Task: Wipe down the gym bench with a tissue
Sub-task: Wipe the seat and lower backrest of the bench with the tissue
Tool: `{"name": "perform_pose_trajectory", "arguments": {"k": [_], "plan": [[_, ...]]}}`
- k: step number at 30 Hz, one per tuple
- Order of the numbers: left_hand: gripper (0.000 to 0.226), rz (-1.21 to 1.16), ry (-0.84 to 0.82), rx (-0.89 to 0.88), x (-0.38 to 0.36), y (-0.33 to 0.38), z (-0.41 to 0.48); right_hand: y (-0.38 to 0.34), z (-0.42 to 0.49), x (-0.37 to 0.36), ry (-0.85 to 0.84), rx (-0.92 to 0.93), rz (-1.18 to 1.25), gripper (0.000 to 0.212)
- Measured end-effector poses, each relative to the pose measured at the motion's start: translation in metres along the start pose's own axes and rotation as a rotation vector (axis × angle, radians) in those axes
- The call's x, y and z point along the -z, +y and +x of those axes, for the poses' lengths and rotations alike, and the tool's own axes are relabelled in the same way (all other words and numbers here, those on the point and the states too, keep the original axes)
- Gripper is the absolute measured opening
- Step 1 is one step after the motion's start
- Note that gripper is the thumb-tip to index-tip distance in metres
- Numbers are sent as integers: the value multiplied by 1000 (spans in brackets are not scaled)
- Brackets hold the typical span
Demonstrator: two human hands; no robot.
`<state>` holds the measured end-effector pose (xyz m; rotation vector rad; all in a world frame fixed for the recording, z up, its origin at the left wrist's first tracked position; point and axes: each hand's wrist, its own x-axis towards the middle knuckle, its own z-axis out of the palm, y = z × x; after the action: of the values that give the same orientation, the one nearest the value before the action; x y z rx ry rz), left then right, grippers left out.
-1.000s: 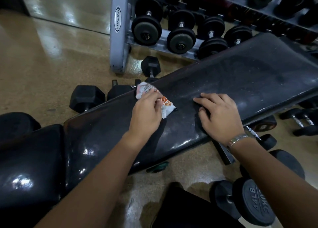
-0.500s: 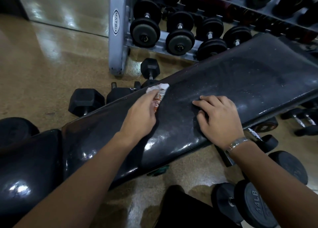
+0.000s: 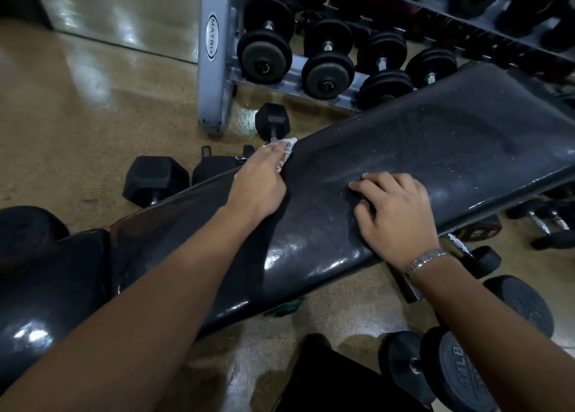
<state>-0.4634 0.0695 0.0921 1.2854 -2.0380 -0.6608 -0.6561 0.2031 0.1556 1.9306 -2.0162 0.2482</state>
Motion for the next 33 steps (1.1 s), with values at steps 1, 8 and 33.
{"name": "perform_pose_trajectory", "arguments": {"k": [1, 8, 33], "plan": [[62, -6, 2, -27, -4, 8, -2, 0, 0, 0, -1, 1, 3, 34], [57, 36, 0, -72, -8, -10, 0, 2, 1, -1, 5, 1, 13, 33], [62, -97, -3, -18, -10, 21, 9, 5, 0, -4, 43, 4, 59, 31]]}}
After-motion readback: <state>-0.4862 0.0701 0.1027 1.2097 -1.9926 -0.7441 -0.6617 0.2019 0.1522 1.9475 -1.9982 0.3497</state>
